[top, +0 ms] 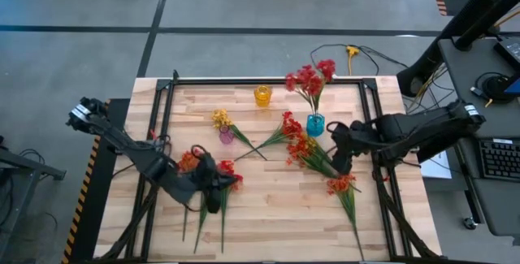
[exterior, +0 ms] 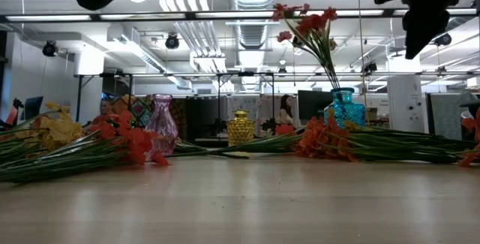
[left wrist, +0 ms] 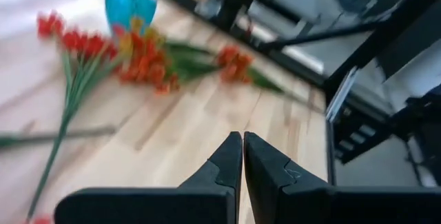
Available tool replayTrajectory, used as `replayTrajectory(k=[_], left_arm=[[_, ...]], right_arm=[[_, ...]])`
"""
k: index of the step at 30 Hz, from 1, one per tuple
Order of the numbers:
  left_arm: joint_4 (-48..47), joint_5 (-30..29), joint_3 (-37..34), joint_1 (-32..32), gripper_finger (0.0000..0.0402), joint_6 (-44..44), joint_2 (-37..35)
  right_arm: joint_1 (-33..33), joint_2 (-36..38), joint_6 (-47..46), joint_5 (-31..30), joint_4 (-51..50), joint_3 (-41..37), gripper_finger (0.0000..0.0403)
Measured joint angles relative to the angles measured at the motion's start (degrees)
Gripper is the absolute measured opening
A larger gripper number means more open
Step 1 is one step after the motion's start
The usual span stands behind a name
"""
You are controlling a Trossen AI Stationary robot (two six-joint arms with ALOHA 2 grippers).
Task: Sort flowers into vase by color
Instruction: Put the bottom left yellow flower into the purple vase
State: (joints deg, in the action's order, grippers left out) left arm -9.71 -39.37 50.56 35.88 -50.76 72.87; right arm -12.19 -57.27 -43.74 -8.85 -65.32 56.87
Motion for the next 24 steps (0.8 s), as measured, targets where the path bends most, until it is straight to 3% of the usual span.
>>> replayTrajectory(k=[6,14,19,24], left_arm=[[-19.58,2.22,11.62,2.90,0.0000,-17.23,9.30],[-25.99,9.04,20.45,7.71,0.0000,-32.82,20.26],[-32.81,16.70,26.40,10.21,0.0000,-42.68,25.60],[-42.47,22.80,32.04,11.95,0.0000,-47.70,28.98]], right_arm=[[-6.55,-0.01,-2.03,-0.05,0.02,0.01,0.0231],[-13.83,-0.71,-4.30,-1.69,0.04,-0.01,0.0230],[-16.67,-0.71,-5.69,-2.17,0.04,-0.01,0.0229],[-18.54,-1.56,-6.34,-8.20,0.26,-0.14,0.0228]])
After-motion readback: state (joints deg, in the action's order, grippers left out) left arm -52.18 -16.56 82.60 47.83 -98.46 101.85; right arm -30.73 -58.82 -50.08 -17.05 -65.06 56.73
